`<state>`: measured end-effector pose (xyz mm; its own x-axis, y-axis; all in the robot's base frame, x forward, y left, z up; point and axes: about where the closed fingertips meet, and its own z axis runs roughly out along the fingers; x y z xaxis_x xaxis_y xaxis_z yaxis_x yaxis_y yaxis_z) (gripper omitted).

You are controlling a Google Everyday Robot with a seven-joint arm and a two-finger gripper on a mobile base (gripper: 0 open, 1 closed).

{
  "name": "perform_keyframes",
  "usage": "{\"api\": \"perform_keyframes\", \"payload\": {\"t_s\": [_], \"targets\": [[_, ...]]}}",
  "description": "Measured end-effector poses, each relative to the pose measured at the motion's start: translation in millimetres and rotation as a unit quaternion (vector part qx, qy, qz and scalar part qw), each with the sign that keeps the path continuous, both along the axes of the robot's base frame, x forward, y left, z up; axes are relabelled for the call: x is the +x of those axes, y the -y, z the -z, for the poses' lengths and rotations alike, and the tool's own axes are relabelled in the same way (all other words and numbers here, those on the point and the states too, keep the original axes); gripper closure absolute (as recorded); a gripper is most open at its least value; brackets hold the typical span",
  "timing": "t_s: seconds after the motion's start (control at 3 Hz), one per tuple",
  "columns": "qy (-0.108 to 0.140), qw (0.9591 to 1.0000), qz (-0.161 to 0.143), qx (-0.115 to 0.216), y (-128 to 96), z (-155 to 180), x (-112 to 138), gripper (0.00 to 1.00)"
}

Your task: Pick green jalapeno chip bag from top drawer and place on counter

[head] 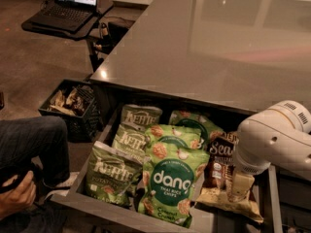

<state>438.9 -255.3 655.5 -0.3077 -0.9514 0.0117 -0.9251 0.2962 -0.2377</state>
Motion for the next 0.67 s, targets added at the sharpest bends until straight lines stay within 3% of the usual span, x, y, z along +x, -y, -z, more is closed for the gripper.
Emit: {"api": "perform_keyframes", "payload": {"t_s": [0.67], "targets": [[-0.03,0.9992,0.015,-0.021,22,28,-16,0.08]]}}
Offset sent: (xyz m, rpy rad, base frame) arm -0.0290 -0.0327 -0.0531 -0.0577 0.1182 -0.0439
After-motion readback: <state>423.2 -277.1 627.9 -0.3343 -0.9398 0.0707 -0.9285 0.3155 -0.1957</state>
